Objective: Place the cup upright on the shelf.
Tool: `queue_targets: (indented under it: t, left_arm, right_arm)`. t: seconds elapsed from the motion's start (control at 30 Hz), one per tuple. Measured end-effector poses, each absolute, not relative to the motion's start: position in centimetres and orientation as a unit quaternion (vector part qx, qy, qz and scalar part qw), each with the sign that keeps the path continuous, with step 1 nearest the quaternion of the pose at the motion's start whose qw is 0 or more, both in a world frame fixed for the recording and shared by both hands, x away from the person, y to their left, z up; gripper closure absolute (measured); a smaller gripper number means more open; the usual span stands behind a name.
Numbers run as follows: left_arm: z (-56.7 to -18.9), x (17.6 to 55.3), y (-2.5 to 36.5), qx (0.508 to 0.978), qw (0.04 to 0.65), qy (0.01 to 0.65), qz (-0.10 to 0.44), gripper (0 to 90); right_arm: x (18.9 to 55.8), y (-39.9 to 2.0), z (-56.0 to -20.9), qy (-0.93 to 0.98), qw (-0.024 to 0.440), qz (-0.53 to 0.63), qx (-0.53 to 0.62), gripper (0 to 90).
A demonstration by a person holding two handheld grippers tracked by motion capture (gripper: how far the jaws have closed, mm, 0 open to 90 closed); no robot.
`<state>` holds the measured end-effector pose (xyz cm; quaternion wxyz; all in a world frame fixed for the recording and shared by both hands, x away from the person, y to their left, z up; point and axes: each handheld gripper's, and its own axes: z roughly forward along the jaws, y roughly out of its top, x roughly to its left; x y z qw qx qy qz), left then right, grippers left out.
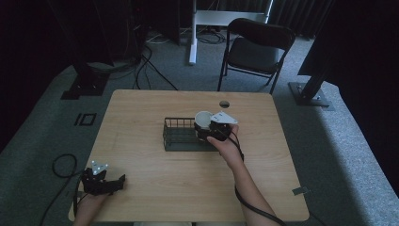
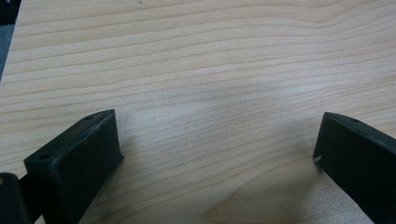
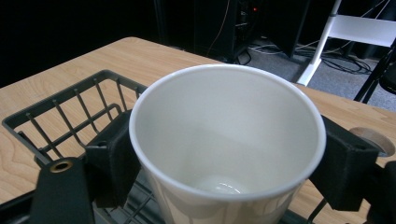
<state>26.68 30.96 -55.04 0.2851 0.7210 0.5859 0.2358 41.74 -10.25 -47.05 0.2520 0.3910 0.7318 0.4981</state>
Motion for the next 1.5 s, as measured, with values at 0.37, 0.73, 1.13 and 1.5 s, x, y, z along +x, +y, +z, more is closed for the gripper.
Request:
queue_targets:
  t: [0.37,0.73,1.13,1.5]
  left_arm:
    - [-55.0,26.7,31.0,0.721,0.285,0.586,0.236,0.8]
    - [-55.0,26.7,31.0,0.721,0.285,0.586,0.236,0.8]
    - [-55.0,26.7,31.0,0.721,0.285,0.586,0.236,0.8]
    - [-55.0,26.7,31.0,0.721,0.285,0.586,0.236,0.7]
  right_arm:
    - [41.5,-10.5,-46.8,0.739,0.246,0.502,0.376,13.2]
    - [40.7,-11.7,-46.2,0.739,0.243,0.504,0.374,13.0]
    - [39.6,-13.0,-46.2,0.738,0.241,0.508,0.373,13.0]
    - [38.4,-14.2,-46.1,0.73,0.245,0.515,0.376,12.8]
